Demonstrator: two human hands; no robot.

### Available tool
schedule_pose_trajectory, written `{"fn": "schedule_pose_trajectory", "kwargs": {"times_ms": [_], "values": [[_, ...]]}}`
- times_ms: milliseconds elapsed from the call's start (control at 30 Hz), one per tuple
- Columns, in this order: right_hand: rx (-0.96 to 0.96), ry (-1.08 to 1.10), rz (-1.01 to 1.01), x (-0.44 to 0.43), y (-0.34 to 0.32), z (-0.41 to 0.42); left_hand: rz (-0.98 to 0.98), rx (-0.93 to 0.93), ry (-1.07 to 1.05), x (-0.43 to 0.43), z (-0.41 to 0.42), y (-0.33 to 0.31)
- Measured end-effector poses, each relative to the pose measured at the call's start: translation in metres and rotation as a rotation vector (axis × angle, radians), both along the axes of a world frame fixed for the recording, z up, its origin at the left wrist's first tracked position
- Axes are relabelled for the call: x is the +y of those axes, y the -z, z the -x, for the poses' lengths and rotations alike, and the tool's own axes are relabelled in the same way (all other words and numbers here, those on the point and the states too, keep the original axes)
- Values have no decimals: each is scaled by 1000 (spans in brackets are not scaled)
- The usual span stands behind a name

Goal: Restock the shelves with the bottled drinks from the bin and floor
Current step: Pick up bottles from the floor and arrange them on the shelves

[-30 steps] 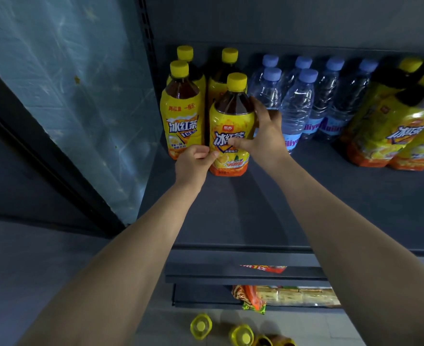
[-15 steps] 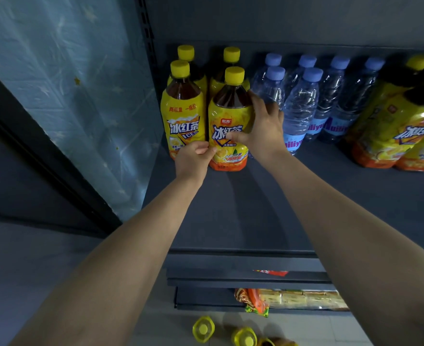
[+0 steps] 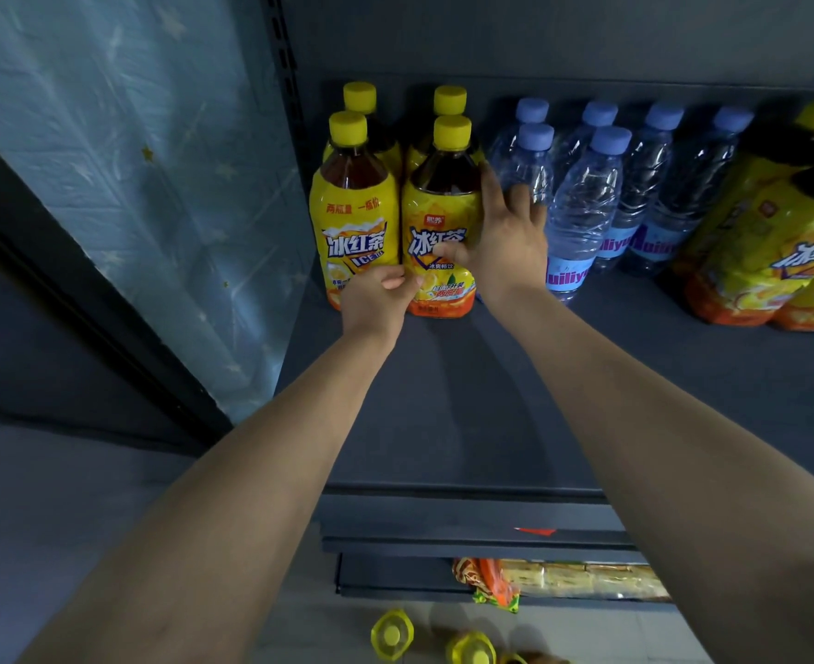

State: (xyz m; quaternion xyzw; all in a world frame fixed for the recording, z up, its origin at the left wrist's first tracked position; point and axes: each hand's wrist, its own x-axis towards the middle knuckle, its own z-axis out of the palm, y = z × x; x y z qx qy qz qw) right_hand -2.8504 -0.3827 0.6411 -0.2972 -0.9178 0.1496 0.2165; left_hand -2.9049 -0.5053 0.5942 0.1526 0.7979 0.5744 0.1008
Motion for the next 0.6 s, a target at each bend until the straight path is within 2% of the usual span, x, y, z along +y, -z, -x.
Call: {"fn": "schedule_pose_trajectory", "kwargs": {"times_ms": [367,500,600], "values": [[31,11,13,-6,4,-6,22,-23,47,-4,-2,-4],[94,-27,127,-8,5,-8,42,-24,53,-6,-2,-6],[171,-69,305,-7,3,-14,55,-20,83,-10,-6,-12]]}}
